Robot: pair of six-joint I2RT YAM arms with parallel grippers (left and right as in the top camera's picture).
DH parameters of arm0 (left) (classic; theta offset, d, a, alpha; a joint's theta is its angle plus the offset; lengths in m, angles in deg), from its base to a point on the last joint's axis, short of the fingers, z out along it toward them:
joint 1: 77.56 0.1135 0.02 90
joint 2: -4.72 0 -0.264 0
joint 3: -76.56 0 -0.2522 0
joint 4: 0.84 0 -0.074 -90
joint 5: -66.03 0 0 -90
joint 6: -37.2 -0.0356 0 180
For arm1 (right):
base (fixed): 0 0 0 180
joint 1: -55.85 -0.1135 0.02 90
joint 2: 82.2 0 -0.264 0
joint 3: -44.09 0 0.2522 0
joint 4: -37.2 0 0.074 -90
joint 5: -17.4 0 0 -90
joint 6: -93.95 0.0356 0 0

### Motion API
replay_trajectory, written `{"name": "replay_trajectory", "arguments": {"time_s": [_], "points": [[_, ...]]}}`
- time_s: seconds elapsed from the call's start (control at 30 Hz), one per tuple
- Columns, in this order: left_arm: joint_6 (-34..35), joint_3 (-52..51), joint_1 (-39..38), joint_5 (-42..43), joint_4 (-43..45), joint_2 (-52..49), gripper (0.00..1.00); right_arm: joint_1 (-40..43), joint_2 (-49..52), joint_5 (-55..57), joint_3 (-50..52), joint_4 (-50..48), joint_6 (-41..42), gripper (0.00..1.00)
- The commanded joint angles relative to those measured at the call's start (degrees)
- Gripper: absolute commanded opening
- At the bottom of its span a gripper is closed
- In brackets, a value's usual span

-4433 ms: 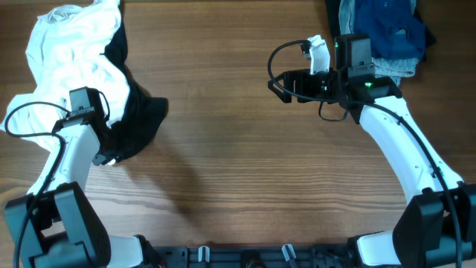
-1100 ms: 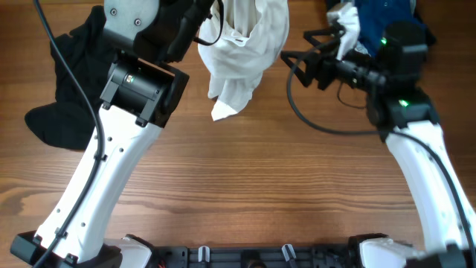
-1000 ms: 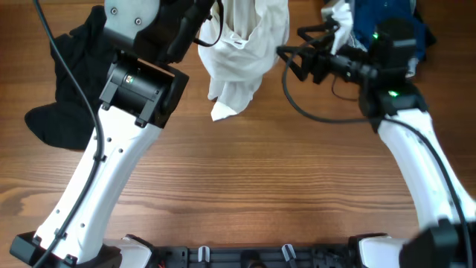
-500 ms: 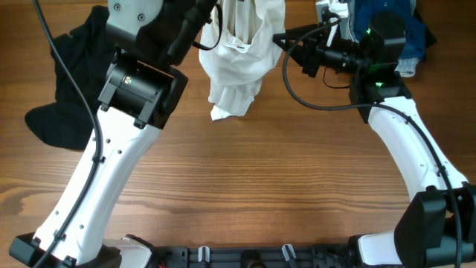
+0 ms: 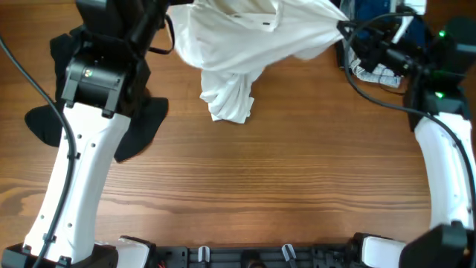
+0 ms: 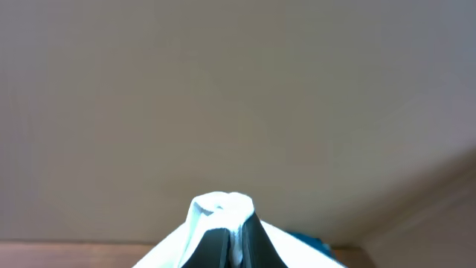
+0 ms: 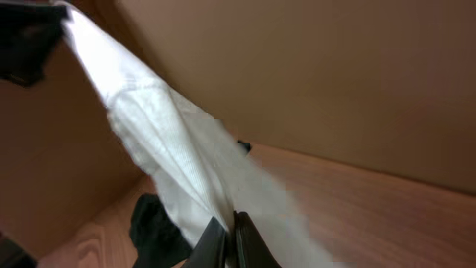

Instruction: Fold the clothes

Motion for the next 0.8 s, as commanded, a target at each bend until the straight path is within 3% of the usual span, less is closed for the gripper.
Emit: {"name": "replay_trajectory", "arguments": {"time_s": [0.0, 0.13, 0.3, 0.67, 0.73, 0.77], "points": [[-4.5, 1.2, 1.8, -2.1, -1.9, 2.1, 0.04, 0.5, -3.0, 7.2, -0.1, 6.3, -4.6, 0.04], [-7.2, 1.2, 1.8, -2.1, -6.6, 2.1, 0.04, -1.3, -5.5, 25.2, -1.5, 20.4, -11.1, 0.04], [-12.3, 1.2, 1.8, -2.9, -12.0, 2.1, 0.04, -2.4, -7.7, 39.5, -4.4, 29.9, -13.0, 0.04], [-12.3, 1.2, -0.2, -4.0, -11.9, 2.1, 0.04, -7.7, -7.3, 32.6, -8.2, 34.8, -14.3, 0.04], [-12.3, 1.2, -0.7, -4.0, -10.8, 2.1, 0.04, -9.3, -6.2, 30.3, -8.1, 34.8, -14.3, 0.1], [-12.3, 1.2, -1.0, -4.0, -10.2, 2.1, 0.04, -10.1, -5.6, 29.7, -8.1, 34.8, -14.4, 0.2]]}}
